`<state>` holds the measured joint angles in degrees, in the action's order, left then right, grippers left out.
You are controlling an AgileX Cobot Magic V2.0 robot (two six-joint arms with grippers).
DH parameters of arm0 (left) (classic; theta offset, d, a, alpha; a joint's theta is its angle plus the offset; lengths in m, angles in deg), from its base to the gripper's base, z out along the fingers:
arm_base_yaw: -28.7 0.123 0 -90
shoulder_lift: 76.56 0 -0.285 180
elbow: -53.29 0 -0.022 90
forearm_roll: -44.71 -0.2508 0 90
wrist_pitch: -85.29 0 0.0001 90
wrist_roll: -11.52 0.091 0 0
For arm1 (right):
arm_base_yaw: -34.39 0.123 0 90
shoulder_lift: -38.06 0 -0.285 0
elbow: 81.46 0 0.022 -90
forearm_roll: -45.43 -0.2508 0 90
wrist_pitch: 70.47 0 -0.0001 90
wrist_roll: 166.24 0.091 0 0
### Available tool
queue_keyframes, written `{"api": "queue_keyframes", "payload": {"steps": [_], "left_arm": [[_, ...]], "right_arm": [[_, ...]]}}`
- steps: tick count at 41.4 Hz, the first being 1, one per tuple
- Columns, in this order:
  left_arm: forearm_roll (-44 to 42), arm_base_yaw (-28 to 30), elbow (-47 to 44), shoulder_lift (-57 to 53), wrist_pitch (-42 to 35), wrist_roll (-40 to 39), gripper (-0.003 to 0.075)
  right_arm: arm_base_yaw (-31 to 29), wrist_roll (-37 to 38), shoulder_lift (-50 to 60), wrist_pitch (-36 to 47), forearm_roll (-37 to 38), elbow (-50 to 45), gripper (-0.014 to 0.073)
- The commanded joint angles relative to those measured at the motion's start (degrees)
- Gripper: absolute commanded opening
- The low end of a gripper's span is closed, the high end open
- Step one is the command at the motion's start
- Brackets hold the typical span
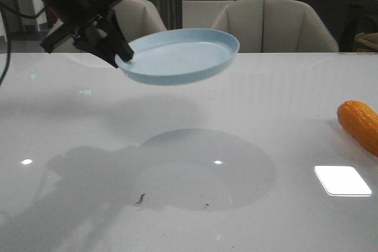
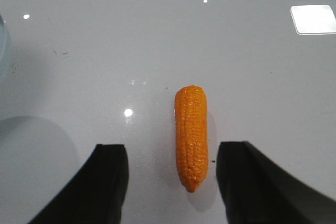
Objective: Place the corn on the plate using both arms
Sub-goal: 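Lift the plate with the left gripper and carry it toward table center, then set the plate down at table center, open left gripper, withdraw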
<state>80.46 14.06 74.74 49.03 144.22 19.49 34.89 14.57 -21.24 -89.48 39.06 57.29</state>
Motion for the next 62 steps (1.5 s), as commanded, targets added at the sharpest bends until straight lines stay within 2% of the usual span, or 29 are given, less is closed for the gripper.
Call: {"api": "queue_keyframes", "payload": {"steps": [1,17,22,28,32,38,44,48,56,62], "left_arm": [[0.0,-2.4,2.0,-1.5,-0.7,-1.4,0.0094],[-3.9,-5.4,2.0,4.7,-1.0,-2.1,0.0103],[-6.6,-5.4,2.0,4.9,-1.3,-2.1,0.0158],[-9.6,-5.4,2.0,4.9,-0.8,-2.1,0.0267],[-9.6,-5.3,3.3,4.9,1.3,-2.0,0.0284],[-9.6,-4.5,10.6,4.8,6.5,-1.3,0.0284],[-9.8,-3.0,22.9,4.4,12.0,-0.2,0.0284],[-11.2,-1.8,32.0,3.4,12.0,-0.2,0.0283],[-21.7,0.2,47.7,0.2,11.7,-0.2,0.0283],[-30.2,1.1,53.4,-2.8,10.6,-0.5,0.0283]], "right_arm": [[-0.1,-0.3,0.3,3.9,-0.2,1.8,0.0487],[-0.1,-0.3,0.3,3.8,-0.2,1.8,0.0487],[-0.1,-0.3,0.3,3.8,-0.2,1.8,0.0487],[-0.1,-0.3,0.3,3.8,-0.2,1.8,0.0487],[-0.1,-0.3,0.3,3.8,-0.2,1.8,0.0487],[-0.1,-0.3,0.3,3.9,-0.2,1.8,0.0487],[-0.1,-0.3,0.3,4.0,-0.2,1.8,0.0487],[-0.1,-0.3,0.3,4.2,-0.2,1.8,0.0487],[-0.1,-0.3,0.3,4.1,-0.2,1.8,0.0487],[-0.1,-0.3,0.3,3.8,-0.2,1.8,0.0487]]}}
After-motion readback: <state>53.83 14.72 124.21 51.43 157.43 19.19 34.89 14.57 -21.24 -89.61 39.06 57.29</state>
